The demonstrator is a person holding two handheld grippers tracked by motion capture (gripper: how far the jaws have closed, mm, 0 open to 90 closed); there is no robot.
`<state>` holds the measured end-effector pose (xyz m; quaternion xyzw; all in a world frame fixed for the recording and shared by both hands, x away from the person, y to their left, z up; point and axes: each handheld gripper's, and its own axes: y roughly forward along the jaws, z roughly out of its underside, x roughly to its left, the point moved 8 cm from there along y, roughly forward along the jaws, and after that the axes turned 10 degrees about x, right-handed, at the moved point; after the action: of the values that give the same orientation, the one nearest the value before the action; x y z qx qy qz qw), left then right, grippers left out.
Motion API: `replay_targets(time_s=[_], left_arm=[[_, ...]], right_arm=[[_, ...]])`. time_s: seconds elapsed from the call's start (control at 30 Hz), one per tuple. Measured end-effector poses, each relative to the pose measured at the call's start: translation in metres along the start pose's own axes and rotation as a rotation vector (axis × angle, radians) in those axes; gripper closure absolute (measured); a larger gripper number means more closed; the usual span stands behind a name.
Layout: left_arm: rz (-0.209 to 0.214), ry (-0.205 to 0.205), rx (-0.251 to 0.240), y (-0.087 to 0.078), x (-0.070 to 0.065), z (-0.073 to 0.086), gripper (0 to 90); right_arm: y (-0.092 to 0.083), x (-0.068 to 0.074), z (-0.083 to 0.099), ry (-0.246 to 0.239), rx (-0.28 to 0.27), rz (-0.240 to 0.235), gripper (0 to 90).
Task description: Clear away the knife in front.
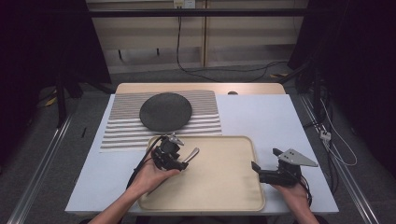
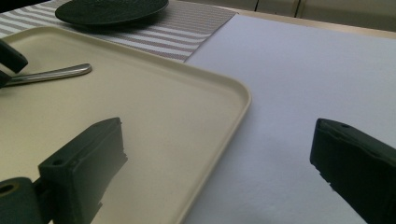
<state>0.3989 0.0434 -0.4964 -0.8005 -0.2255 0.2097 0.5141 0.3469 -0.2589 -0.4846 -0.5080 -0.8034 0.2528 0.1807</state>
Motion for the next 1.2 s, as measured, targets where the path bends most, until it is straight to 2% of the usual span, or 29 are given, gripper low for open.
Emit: replay_targets(time_s=[0.03,0.1,0.17,0.2,0.27,0.33,0.37,0.4,0.47,0.5,0.53,0.57,0.6,0.67,0.7,0.73,0.87,0.9,0.93,0.97,1.0,1.03,1.07,1.2], left_arm=[[0.001,0.007,-0.018,-0.002,0.001,-0.002,42.2],[-0.024,0.014,-0.036,-0.003,0.004,-0.004,33.3],[-0.056,-0.013,-0.039,-0.005,0.01,-0.006,23.8],[-0.057,-0.02,-0.046,-0.006,0.011,-0.007,19.0],[-0.033,-0.018,-0.074,-0.008,0.009,-0.009,14.9],[-0.008,0.033,-0.097,-0.013,0.004,-0.011,14.2],[-0.005,0.033,-0.111,-0.014,0.002,-0.013,16.2],[-0.002,0.035,-0.133,-0.015,0.0,-0.015,22.0],[0.025,0.058,-0.144,-0.013,-0.005,-0.018,33.3],[0.024,0.06,-0.152,-0.011,-0.007,-0.02,36.3],[0.016,0.071,-0.145,-0.008,-0.009,-0.021,40.9],[-0.002,0.08,-0.143,-0.005,-0.011,-0.022,49.6],[-0.015,0.091,-0.136,-0.002,-0.012,-0.023,52.6],[-0.012,0.115,-0.124,0.001,-0.017,-0.023,59.7],[-0.012,0.118,-0.127,0.003,-0.02,-0.023,69.6],[-0.002,0.122,-0.128,0.004,-0.022,-0.023,69.6],[0.005,0.171,-0.094,0.012,-0.028,-0.019,90.0],[0.0,0.179,-0.079,0.015,-0.027,-0.018,90.0],[-0.012,0.129,-0.098,0.018,-0.03,-0.019,90.0],[0.009,0.165,-0.071,0.02,-0.028,-0.017,90.0],[0.012,0.167,-0.067,0.021,-0.027,-0.017,90.0],[0.014,0.148,-0.083,0.022,-0.028,-0.018,90.0],[0.009,0.168,-0.073,0.022,-0.027,-0.018,90.0],[0.019,0.171,-0.065,0.022,-0.026,-0.018,90.0]], right_arm=[[0.0,0.0,0.0,0.0,0.0,0.0,3.2],[0.0,0.0,0.0,0.001,-0.001,-0.002,3.2],[0.0,0.0,0.0,0.003,-0.001,-0.005,3.2],[0.0,0.0,0.0,0.003,-0.001,-0.004,3.2],[0.0,0.0,0.0,0.006,-0.001,-0.006,3.2],[0.0,0.0,0.001,0.006,0.0,-0.006,3.2],[0.0,0.0,0.001,0.007,-0.001,-0.006,3.2],[0.0,-0.001,0.001,0.009,-0.002,-0.007,3.2],[0.0,-0.001,0.001,0.012,-0.001,-0.008,3.2],[0.0,-0.001,0.001,0.011,-0.001,-0.008,3.2],[0.0,-0.001,0.001,0.01,-0.001,-0.008,3.2],[0.0,-0.001,0.001,0.01,0.0,-0.008,3.2],[0.0,-0.001,0.001,0.007,0.0,-0.005,3.2],[-0.001,-0.001,0.001,0.004,-0.002,-0.006,3.2],[-0.001,-0.001,0.0,0.003,-0.002,-0.007,3.2],[-0.001,-0.001,0.0,0.003,-0.002,-0.007,3.2],[0.001,0.0,0.0,-0.003,0.005,-0.001,3.3],[0.001,0.0,0.001,-0.004,0.008,0.0,3.3],[0.001,0.001,0.0,-0.003,0.007,-0.002,3.2],[0.0,0.001,0.0,-0.002,0.006,-0.002,3.3],[0.0,0.001,0.0,0.0,0.005,-0.002,3.2],[0.0,0.001,0.0,0.0,0.005,-0.002,3.2],[0.0,0.001,0.0,0.001,0.005,-0.002,3.3],[0.001,0.001,0.0,-0.003,0.005,-0.005,3.3]])
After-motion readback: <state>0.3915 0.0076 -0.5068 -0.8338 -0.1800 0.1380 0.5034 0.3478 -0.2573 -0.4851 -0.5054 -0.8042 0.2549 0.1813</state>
